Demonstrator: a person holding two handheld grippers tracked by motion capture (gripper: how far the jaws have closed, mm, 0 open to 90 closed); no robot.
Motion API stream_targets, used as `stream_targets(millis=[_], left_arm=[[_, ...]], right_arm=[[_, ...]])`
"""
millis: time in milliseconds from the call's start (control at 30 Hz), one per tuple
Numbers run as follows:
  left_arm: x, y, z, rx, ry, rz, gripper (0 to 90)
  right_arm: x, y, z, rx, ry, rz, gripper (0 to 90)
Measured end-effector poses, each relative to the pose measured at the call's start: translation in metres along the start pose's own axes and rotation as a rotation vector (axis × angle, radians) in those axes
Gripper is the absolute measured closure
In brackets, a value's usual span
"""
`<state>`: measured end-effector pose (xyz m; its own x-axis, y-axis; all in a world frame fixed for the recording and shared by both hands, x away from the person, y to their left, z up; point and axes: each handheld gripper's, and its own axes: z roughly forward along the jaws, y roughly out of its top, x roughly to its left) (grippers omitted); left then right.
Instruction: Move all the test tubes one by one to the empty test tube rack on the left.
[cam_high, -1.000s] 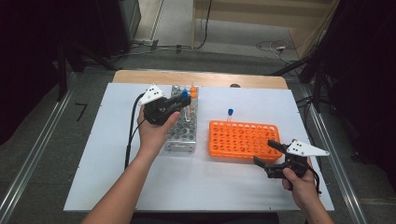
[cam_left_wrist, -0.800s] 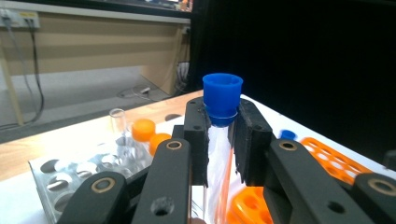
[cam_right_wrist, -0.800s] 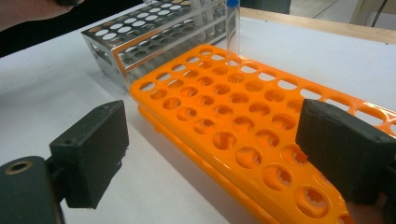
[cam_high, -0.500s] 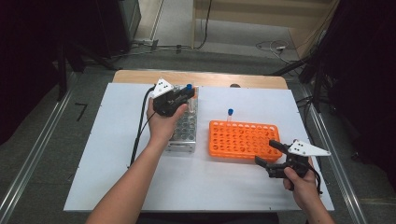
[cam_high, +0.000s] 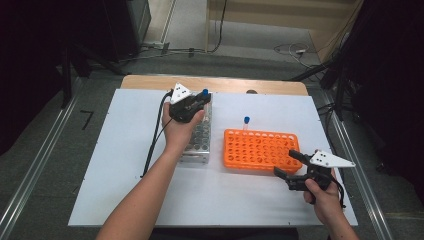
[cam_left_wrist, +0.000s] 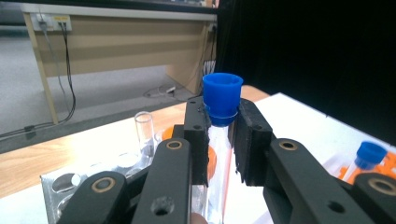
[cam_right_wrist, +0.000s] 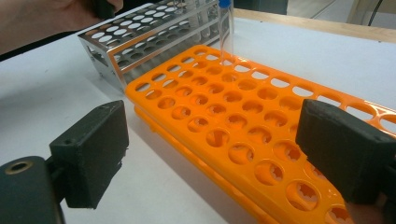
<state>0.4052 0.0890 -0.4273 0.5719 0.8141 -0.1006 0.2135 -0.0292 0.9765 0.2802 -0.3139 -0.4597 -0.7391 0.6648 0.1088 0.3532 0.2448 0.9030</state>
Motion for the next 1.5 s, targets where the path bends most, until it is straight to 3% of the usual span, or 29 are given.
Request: stream_targets(millis=[233,433,533,867,967,1067,1267,1367,1500], left_arm=[[-0.006,-0.003,0.000,0.072,0.024,0.008,76.4],[-0.009,-0.002,-0.003,0.091,0.023,0.005,75.9],[-0.011,-0.002,-0.004,0.114,0.024,0.029,75.4],[-0.009,-0.002,-0.003,0.105,0.014,0.009,69.2],[-0.009,-0.002,-0.007,0.095,-0.001,-0.001,62.0],[-0.011,0.000,-0.011,0.083,-0.042,-0.018,47.9],[-0.017,0.001,-0.026,0.065,-0.080,-0.045,21.5],[-0.019,0.001,-0.037,0.056,-0.096,-0.065,14.3],[-0.024,0.000,-0.053,0.060,-0.131,-0.059,5.4]], right_arm=[[0.000,0.000,0.000,0.003,-0.005,0.005,8.0],[-0.001,0.000,-0.002,-0.006,-0.006,0.005,8.0],[-0.001,0.000,-0.002,-0.007,-0.004,0.010,7.9],[-0.001,0.000,-0.001,-0.003,-0.006,0.011,8.0],[-0.002,0.000,-0.001,-0.004,-0.005,0.008,8.0],[-0.002,0.000,-0.001,-0.006,-0.004,0.011,8.0],[-0.002,0.001,0.000,-0.002,-0.004,0.018,8.0],[-0.001,0.002,0.000,-0.005,-0.005,0.015,8.0],[0.000,0.004,0.001,-0.005,-0.007,0.008,8.0]])
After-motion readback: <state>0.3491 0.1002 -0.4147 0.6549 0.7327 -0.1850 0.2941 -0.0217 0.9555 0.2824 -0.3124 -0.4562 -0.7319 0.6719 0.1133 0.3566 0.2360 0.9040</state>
